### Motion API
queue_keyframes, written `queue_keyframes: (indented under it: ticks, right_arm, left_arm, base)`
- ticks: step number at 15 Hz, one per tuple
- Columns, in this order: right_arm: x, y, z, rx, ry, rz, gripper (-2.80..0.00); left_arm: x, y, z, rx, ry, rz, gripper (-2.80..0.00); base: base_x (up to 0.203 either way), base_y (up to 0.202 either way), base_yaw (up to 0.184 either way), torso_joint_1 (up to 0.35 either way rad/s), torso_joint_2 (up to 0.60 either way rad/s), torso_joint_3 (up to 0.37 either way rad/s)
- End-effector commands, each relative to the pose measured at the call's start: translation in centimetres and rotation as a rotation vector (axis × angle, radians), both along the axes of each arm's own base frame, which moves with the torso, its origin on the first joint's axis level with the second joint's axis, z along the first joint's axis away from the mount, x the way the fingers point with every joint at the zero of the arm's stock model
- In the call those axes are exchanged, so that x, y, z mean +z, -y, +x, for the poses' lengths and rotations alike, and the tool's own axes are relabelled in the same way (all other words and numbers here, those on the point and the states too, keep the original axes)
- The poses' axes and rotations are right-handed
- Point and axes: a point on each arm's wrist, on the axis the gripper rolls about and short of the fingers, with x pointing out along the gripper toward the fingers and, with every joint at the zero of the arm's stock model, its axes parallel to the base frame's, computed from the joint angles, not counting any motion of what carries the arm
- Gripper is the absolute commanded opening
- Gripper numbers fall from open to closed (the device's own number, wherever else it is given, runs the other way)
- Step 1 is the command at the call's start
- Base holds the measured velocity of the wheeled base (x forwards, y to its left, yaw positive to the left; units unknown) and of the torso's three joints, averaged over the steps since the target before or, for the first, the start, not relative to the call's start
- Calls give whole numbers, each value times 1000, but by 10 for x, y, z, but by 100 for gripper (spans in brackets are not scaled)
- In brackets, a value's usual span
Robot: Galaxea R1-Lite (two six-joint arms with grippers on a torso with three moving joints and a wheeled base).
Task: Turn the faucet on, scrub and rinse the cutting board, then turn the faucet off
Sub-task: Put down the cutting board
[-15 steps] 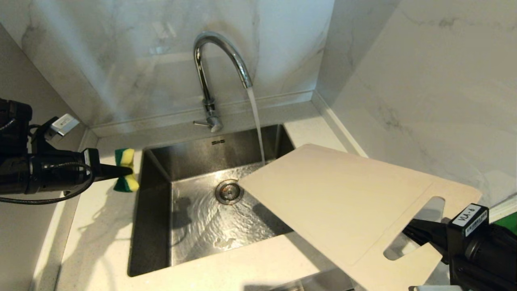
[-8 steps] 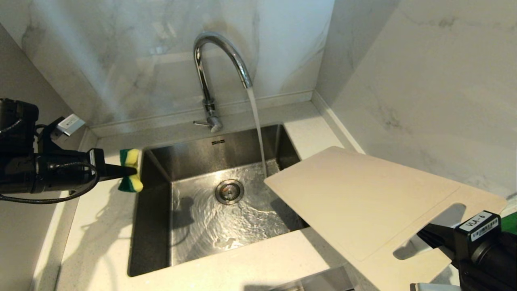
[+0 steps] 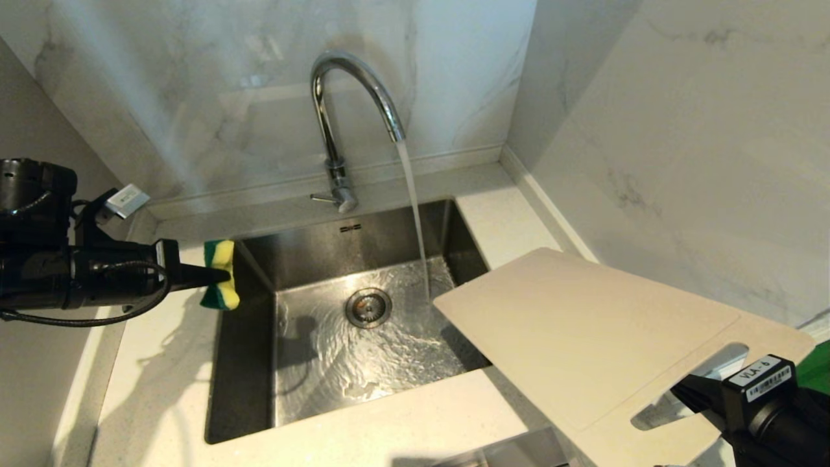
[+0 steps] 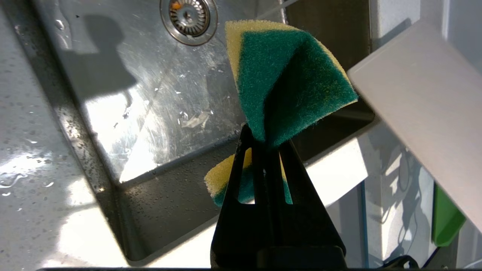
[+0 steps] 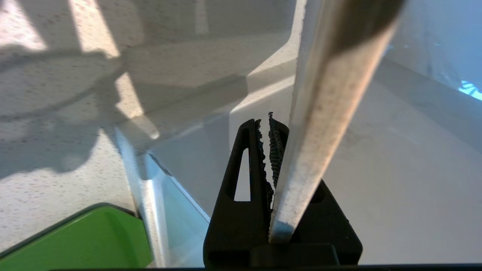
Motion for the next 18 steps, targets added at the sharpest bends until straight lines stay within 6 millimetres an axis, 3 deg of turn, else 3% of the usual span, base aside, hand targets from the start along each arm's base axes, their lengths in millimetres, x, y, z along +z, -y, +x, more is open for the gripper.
queue_keyframes:
  ticks: [1, 10, 18]
  right_arm:
    - [-6, -1, 2, -6, -34, 1, -280]
    - [-29, 1, 1, -66, -225, -10, -280]
    - [-55, -7, 22, -89, -437, 54, -280]
  left_arm:
    - [-2, 1, 2, -2, -9, -2, -280]
    - [-5, 3, 8, -11, -16, -4, -280]
    - [-1, 12, 21, -24, -12, -25, -280]
  base:
    - [0, 0, 0, 0, 0, 0]
    - [0, 0, 0, 0, 0, 0]
    - [0, 0, 0, 0, 0, 0]
